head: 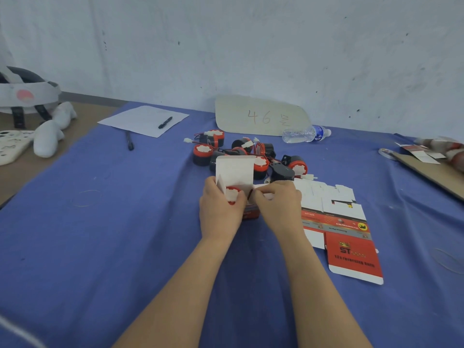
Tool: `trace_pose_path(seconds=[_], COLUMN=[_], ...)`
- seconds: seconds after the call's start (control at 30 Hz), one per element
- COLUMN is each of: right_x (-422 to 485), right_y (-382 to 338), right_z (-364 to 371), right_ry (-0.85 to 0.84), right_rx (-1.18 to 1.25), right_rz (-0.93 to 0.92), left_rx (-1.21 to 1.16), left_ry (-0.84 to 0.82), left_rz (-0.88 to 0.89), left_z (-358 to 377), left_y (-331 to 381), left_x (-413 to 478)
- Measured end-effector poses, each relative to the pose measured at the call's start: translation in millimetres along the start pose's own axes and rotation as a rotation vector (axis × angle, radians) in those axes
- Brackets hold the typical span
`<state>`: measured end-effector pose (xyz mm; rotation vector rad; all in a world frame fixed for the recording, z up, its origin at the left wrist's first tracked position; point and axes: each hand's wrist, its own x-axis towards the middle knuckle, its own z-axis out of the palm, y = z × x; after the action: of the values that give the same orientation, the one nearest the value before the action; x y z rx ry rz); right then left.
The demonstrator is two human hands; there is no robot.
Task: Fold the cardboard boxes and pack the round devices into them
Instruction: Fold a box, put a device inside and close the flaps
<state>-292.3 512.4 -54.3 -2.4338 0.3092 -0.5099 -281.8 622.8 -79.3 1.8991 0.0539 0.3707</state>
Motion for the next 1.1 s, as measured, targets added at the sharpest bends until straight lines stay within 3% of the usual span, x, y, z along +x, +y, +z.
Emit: trace_pose_path(seconds=[0.17, 0.3, 0.4, 0.53, 0.63, 0.8, 1.1], right_x=[-10.2, -13.8, -10.6, -6.4, -3.8, -0.6, 0.0], right_y=[-10.7, -12.0, -7.2, -2.9, 0.7, 3.7, 3.1], right_z=[5.7, 12.2, 9.6, 3.4, 3.3, 2.6, 6.6], right_ry=[-0.048, -0.115, 0.02, 0.124, 0.074, -0.008, -0.029], right_rx=[-0.202, -0.164, -0.062, 0.113, 0.057, 0.163, 0.176], right_rz=[-0.03, -0.007, -0.094, -0.043, -0.023, 0.01, 0.02], left_rx=[0.0, 0.007, 0.014, 0.028, 0.023, 0.025, 0.039], left_ry=[-0.001, -0.003, -0.002, -0.007, 0.002, 0.006, 0.002], left_rz=[0.011, 0.002, 0.007, 0.013, 0.022, 0.026, 0.034], left_z=[-0.7, -0.8, -0.6, -0.1, -0.4, -0.2, 0.2], left_y=[0.7, 0.3, -0.6, -0.4, -0.7, -0.4, -1.2], left_x=[-0.9, -1.1, 0.1, -0.2, -0.6, -0.6, -0.2])
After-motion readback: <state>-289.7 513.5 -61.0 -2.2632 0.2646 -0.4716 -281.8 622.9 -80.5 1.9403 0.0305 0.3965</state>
